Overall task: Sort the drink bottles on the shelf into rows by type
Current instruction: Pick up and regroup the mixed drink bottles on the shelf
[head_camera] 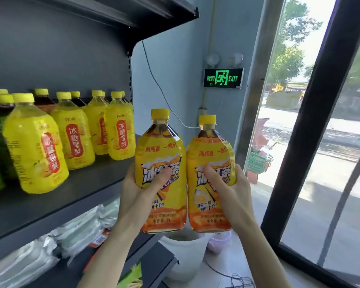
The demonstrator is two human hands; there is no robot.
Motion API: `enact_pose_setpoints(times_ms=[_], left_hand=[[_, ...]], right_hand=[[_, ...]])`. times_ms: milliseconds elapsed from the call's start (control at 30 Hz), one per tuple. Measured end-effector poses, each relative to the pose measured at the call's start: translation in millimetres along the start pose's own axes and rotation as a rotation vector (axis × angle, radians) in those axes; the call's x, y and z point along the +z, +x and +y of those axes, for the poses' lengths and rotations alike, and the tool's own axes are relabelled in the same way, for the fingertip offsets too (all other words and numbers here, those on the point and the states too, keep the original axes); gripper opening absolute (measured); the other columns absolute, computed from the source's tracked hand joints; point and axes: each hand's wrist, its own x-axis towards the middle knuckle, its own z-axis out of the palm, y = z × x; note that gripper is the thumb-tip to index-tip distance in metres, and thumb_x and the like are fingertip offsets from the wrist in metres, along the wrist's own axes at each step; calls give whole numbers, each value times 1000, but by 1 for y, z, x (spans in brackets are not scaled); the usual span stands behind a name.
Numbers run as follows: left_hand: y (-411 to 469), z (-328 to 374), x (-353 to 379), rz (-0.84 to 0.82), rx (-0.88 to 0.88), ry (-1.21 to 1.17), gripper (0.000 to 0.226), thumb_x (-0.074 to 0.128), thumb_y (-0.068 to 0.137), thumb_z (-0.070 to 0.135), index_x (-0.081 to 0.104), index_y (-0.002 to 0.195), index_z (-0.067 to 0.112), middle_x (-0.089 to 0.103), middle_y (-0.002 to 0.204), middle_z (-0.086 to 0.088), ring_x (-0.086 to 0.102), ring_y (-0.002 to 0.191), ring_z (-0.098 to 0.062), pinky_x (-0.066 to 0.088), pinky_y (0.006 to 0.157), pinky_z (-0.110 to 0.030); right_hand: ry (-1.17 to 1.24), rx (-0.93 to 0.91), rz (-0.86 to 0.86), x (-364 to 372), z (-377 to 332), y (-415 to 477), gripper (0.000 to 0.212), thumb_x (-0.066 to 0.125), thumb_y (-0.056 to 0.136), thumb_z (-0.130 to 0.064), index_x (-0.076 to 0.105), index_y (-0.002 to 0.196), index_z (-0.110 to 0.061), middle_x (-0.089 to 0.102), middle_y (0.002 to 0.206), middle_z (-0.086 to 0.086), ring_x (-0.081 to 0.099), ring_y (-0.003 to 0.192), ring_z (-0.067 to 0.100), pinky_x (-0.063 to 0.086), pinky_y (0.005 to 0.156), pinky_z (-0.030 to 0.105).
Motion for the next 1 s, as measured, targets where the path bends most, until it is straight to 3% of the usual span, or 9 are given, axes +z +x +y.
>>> enact_pose_setpoints(times_ms=[100,200,400,567,667,833,1000], left_hand=[[28,-15,30,69,17,16,50,78,61,44,60,107,33,72,95,15,69,86,-6,54,61,-17],[58,-28,45,147,30,26,45,70,65,38,60,108,31,72,95,16,68,87,-4,52,61,-14],[117,-49,49,287,110,108,59,79,65,37,56,118,28,70,103,14,65,91,2,49,65,-8],[165,-69,36,367,152,171,61,77,65,41,55,121,29,70,105,12,66,97,-6,51,79,-26],[193,-78,28,411,168,197,60,73,64,41,55,120,29,70,104,13,66,96,-4,51,74,-19],[226,-88,19,441,169,276,59,75,59,52,56,112,35,70,103,15,65,97,-4,53,81,-27],[238,-103,20,496,172,337,48,77,65,43,58,108,32,71,100,16,67,94,-3,54,77,-22]], right_hand=[[1,-6,-65,-10,16,51,57,70,51,-67,60,91,-28,73,81,-8,72,70,11,59,65,34],[44,1,-134,-7,31,97,53,73,55,-61,61,91,-24,73,82,-5,72,72,13,60,68,37],[132,-2,-286,29,56,176,51,74,55,-58,62,89,-22,73,81,-3,72,71,14,59,66,38],[211,0,-386,75,79,229,58,73,54,-63,63,95,-24,74,88,1,73,77,19,60,74,46],[232,-3,-427,101,88,257,60,73,53,-65,63,95,-24,74,89,2,73,78,19,59,75,48],[294,-1,-483,133,103,292,58,72,55,-64,63,96,-25,74,89,0,73,79,18,60,73,45],[354,-4,-539,149,119,311,60,70,57,-62,62,100,-22,73,91,-2,72,82,15,59,68,34]])
